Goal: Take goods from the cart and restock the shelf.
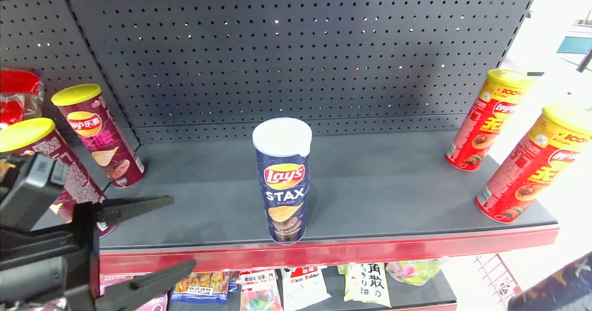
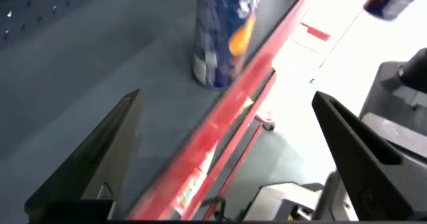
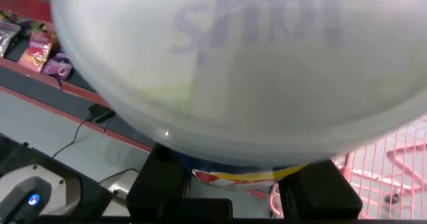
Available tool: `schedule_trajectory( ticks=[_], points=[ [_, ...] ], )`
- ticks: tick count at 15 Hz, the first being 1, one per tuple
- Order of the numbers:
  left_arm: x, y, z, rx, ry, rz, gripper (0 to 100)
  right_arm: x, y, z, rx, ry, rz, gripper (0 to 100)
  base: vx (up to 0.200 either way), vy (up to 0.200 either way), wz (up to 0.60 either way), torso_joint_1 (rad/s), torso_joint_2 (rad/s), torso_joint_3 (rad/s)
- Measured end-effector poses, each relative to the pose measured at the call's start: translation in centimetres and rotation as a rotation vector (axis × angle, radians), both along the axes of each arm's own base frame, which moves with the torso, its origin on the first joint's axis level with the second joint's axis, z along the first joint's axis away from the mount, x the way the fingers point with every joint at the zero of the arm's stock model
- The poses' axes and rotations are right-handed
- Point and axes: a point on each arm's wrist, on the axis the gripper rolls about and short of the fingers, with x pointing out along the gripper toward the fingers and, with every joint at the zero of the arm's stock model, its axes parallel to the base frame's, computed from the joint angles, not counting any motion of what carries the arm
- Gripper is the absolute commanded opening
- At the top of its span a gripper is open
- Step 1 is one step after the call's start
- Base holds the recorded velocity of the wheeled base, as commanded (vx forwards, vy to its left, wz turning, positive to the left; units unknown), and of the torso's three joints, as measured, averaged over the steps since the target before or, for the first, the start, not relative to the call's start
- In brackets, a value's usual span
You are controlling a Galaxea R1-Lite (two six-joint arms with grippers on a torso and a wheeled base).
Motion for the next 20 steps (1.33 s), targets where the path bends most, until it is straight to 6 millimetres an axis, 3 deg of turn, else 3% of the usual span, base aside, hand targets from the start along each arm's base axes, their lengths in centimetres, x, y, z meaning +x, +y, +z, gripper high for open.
schedule_trajectory(
  ticks=[2, 5, 11, 15, 20],
  points=[
    [-2.4, 0.8, -0.5, -0.004, 0.003, 0.035, 100, 3.8, 1.4, 3.2, 0.003, -0.021, 0.06, 0, 0.0, 0.0, 0.0, 0.0, 0.0, 0.0],
    [-4.8, 1.5, -0.7, -0.014, 0.007, 0.082, 100, 10.5, 4.9, 5.8, 0.014, -0.055, 0.144, 0, 0.0, 0.0, 0.0, 0.0, 0.0, 0.0],
    [-6.5, 2.1, -0.3, -0.024, -0.044, 0.12, 100, 21.3, 11.7, 7.6, 0.031, -0.079, 0.225, 0, 0.0, 0.0, 0.0, 0.0, 0.0, 0.0],
    [-6.7, 2.2, -0.3, -0.022, -0.052, 0.136, 100, 26.0, 15.3, 7.3, 0.03, -0.07, 0.257, 0, 0.0, 0.0, 0.0, 0.0, 0.0, 0.0],
    [-6.6, 2.1, -0.3, -0.02, -0.047, 0.138, 100, 28.6, 19.1, 5.3, 0.014, -0.032, 0.317, 0, 0.0, 0.0, 0.0, 0.0, 0.0, 0.0]
  ],
)
